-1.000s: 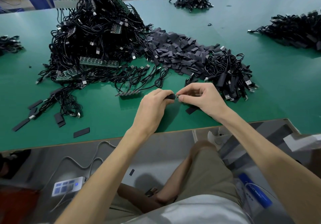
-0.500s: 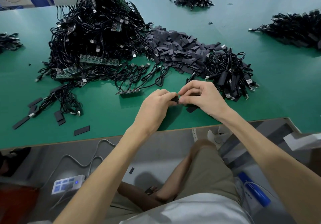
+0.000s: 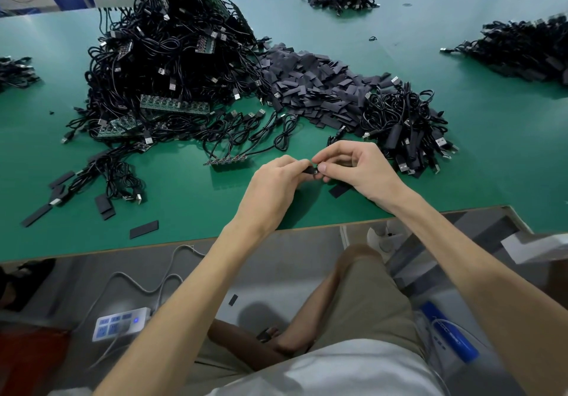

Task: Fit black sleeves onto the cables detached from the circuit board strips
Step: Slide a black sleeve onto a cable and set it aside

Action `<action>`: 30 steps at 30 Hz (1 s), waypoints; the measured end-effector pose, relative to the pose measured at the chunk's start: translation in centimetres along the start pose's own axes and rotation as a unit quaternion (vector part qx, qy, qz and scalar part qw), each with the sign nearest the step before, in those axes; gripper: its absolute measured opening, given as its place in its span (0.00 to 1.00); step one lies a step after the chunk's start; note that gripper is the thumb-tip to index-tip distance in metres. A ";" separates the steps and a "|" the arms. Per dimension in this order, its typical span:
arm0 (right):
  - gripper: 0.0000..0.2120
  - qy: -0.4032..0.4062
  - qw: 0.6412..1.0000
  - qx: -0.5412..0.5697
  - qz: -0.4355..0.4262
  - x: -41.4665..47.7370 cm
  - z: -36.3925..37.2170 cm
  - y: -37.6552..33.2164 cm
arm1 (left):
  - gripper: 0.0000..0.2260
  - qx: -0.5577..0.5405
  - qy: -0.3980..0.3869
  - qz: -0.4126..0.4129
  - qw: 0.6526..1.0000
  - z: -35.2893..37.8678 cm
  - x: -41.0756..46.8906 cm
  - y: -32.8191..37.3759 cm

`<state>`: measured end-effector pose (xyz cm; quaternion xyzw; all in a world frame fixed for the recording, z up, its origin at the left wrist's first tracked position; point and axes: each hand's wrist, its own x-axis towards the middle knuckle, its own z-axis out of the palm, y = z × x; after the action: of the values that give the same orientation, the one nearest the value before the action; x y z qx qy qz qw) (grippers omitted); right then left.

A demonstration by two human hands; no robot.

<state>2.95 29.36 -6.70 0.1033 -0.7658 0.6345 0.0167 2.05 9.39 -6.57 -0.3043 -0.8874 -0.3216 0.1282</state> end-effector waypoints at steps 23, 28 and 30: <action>0.08 -0.011 1.000 -0.011 -0.006 0.0 0.0 -0.5 | 0.11 -0.117 0.020 -0.046 0.992 -0.2 0.2 -0.4; 0.07 -0.016 1.000 -0.023 -0.008 -0.2 0.1 -1.0 | 0.11 -0.091 0.018 -0.022 0.995 0.0 0.1 -0.3; 0.06 -0.018 0.999 -0.027 -0.007 -0.3 0.0 -1.0 | 0.10 -0.070 0.014 -0.013 0.997 0.1 0.0 -0.1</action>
<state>3.47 29.20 -5.77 0.1199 -0.7823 0.6112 0.0101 1.93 9.42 -6.72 -0.2969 -0.8644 -0.3892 0.1148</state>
